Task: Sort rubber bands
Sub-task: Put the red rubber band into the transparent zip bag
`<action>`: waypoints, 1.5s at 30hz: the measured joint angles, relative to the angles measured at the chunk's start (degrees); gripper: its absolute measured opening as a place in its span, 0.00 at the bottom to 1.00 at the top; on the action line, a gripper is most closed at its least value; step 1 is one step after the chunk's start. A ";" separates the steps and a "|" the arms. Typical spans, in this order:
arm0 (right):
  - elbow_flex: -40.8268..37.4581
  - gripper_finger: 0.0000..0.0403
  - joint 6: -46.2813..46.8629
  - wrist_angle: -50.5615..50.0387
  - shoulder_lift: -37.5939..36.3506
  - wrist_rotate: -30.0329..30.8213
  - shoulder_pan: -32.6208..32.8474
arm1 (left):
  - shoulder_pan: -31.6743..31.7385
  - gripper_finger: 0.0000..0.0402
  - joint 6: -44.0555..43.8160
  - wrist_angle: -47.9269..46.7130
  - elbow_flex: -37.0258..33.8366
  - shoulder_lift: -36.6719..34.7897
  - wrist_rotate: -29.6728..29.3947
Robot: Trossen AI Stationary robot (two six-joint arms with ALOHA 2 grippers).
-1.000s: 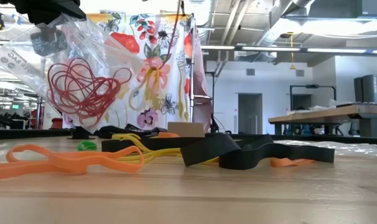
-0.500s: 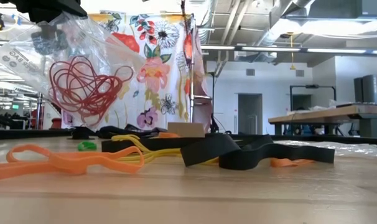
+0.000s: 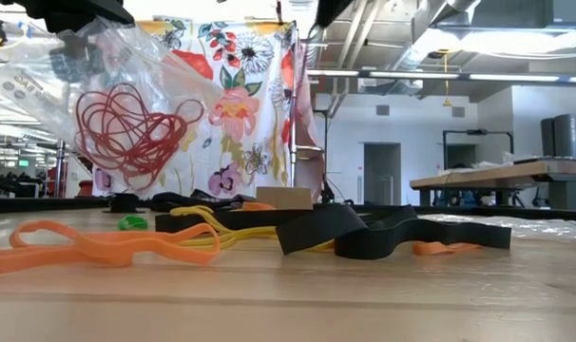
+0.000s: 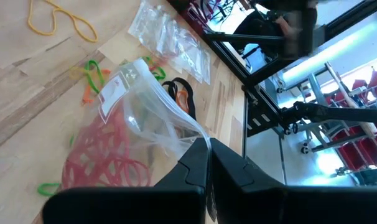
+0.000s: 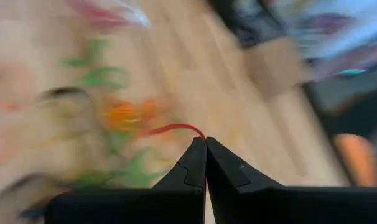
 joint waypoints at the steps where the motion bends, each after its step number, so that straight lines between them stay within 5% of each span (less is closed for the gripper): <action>1: -0.20 0.00 4.24 -2.15 0.59 5.73 0.24 | 0.00 0.00 0.06 0.12 0.00 -0.01 -0.08; 3: -0.25 0.00 8.23 -4.94 0.50 8.03 0.80 | 0.00 0.00 0.04 0.10 0.00 0.01 -0.30; 6: 0.28 0.00 -3.03 -1.15 -0.53 -9.61 0.91 | -0.07 0.00 -0.09 0.27 0.00 0.01 -0.56; 7: 0.13 0.00 -5.98 0.55 -0.25 -10.82 1.26 | -0.07 0.00 -0.15 0.47 0.00 0.01 -0.53; 11: -0.21 0.00 4.49 -3.92 1.05 6.83 1.75 | -0.07 0.00 -0.31 0.66 0.00 0.01 -0.85; 14: 0.18 0.00 -1.55 -3.74 -0.17 -11.23 0.49 | -0.29 0.00 -1.04 0.66 0.00 0.01 -1.08; 16: 0.02 0.00 -8.93 0.23 0.37 -16.93 0.69 | -0.37 0.00 -1.19 0.79 0.00 0.01 -1.06; 20: -0.05 0.00 3.06 -5.32 0.36 1.30 1.25 | -0.37 0.00 -1.25 0.80 0.00 0.01 -1.10; 22: 0.21 0.00 2.01 -6.34 -0.26 -9.63 0.02 | -0.39 0.00 -1.25 0.82 0.00 0.01 -1.21; 26: -0.21 0.00 -20.64 7.40 0.79 -42.58 1.11 | -0.55 0.00 -1.75 0.93 0.00 0.01 -1.37; 28: -0.19 0.00 -30.00 15.23 0.68 -53.43 1.95 | -0.58 0.00 -1.77 0.87 0.00 0.01 -1.35; 30: 0.13 0.00 -32.83 21.77 -0.43 -45.51 1.98 | -0.66 0.00 -1.43 0.88 0.00 -0.01 -1.32; 34: 0.12 0.00 -23.54 19.88 -1.72 2.99 2.46 | -0.86 0.00 -1.30 0.93 0.00 -0.02 -1.34; 35: 0.12 0.00 -19.55 16.71 -1.72 9.85 2.74 | -0.87 0.00 -1.30 0.80 0.00 -0.01 -1.34; 36: 0.16 0.00 -17.21 14.05 -1.82 10.34 2.83 | -0.93 0.00 -1.32 0.74 0.00 0.01 -1.35; 40: 0.68 0.00 -20.56 10.08 -2.72 -18.92 2.13 | -0.99 0.00 -1.36 0.73 0.00 -0.01 -1.16; 45: 0.52 0.00 -18.81 10.70 -2.46 -17.85 2.12 | -0.98 0.00 -1.05 0.60 0.00 -0.02 -1.06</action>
